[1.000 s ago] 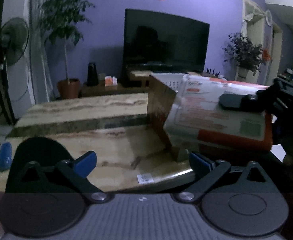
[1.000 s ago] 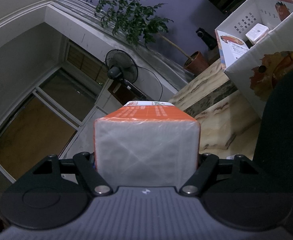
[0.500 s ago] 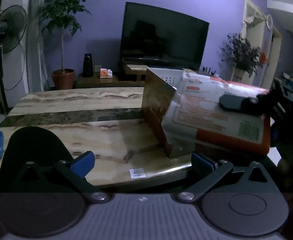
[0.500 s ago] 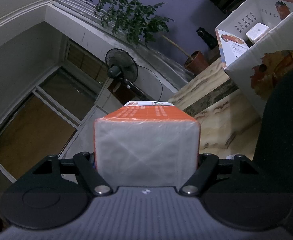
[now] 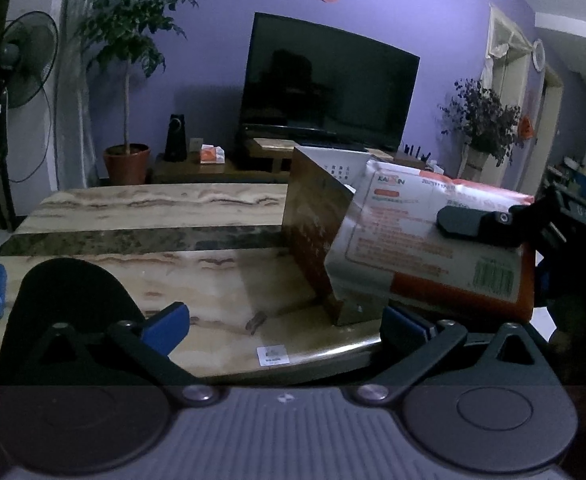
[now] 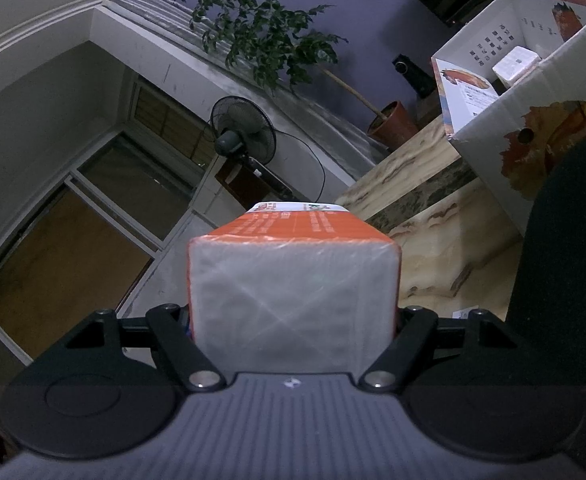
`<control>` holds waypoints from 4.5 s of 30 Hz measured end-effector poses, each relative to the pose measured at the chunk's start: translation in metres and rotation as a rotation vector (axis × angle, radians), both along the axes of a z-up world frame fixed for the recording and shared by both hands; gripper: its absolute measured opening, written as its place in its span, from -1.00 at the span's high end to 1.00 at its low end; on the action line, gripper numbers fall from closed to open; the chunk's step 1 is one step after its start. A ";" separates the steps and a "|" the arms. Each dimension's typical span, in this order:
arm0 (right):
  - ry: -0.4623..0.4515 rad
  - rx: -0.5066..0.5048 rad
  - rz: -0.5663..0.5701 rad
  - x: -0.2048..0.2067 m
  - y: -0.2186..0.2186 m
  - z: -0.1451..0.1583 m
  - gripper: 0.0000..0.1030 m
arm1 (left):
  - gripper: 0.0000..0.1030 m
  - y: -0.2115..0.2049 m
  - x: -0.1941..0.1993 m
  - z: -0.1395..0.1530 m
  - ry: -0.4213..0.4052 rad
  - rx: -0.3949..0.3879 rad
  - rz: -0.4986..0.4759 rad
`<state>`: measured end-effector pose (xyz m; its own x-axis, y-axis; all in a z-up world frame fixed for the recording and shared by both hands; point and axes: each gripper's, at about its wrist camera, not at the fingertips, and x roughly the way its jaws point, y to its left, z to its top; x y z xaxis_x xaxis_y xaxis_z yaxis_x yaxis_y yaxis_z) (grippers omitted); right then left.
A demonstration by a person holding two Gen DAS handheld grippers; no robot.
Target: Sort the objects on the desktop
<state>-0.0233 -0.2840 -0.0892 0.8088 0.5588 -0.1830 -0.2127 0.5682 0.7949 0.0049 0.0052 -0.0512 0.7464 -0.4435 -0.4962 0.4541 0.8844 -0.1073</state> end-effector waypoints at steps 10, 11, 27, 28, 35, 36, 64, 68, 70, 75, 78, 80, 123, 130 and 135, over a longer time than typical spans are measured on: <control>0.000 0.001 0.000 -0.001 0.000 0.000 -0.51 | -0.98 -0.012 -0.004 -0.005 -0.016 0.058 -0.026; 0.001 0.002 -0.001 -0.001 -0.001 0.000 -0.51 | -0.98 -0.012 -0.003 -0.005 -0.016 0.059 -0.027; 0.002 0.004 -0.002 0.000 0.000 -0.001 -0.51 | -0.98 -0.015 -0.005 -0.007 -0.009 0.084 -0.031; 0.002 0.004 -0.001 0.000 0.000 -0.001 -0.51 | -0.98 -0.015 -0.005 -0.007 -0.008 0.086 -0.031; 0.000 0.003 -0.002 0.000 0.000 -0.002 -0.51 | -0.98 -0.017 -0.004 -0.008 -0.008 0.088 -0.031; 0.000 0.004 -0.002 0.000 0.000 -0.002 -0.51 | -0.98 -0.017 -0.005 -0.007 -0.008 0.088 -0.030; -0.001 0.004 -0.004 0.000 0.001 -0.003 -0.51 | -0.98 -0.018 -0.005 -0.007 -0.006 0.099 -0.037; -0.002 0.004 -0.005 -0.001 0.001 -0.002 -0.51 | -0.98 -0.020 -0.005 -0.007 -0.006 0.105 -0.038; -0.002 0.005 -0.005 -0.002 0.001 -0.001 -0.51 | -0.98 -0.020 -0.005 -0.007 -0.006 0.107 -0.039; -0.001 0.009 -0.006 -0.002 0.000 -0.002 -0.51 | -0.98 -0.021 -0.005 -0.008 -0.006 0.111 -0.041; 0.000 0.010 -0.005 -0.001 0.000 -0.001 -0.51 | -0.98 -0.021 -0.005 -0.008 -0.005 0.112 -0.043; 0.000 0.010 -0.005 -0.001 0.000 -0.001 -0.51 | -0.98 -0.021 -0.005 -0.008 -0.004 0.112 -0.043; 0.000 0.011 -0.006 -0.004 0.000 -0.001 -0.51 | -0.98 -0.023 -0.003 -0.011 0.003 0.131 -0.037; 0.001 0.010 -0.005 -0.003 0.000 -0.001 -0.51 | -0.98 -0.023 -0.003 -0.011 0.006 0.133 -0.034; 0.002 0.007 -0.003 -0.003 0.001 -0.001 -0.51 | -0.98 -0.023 -0.003 -0.011 0.008 0.133 -0.034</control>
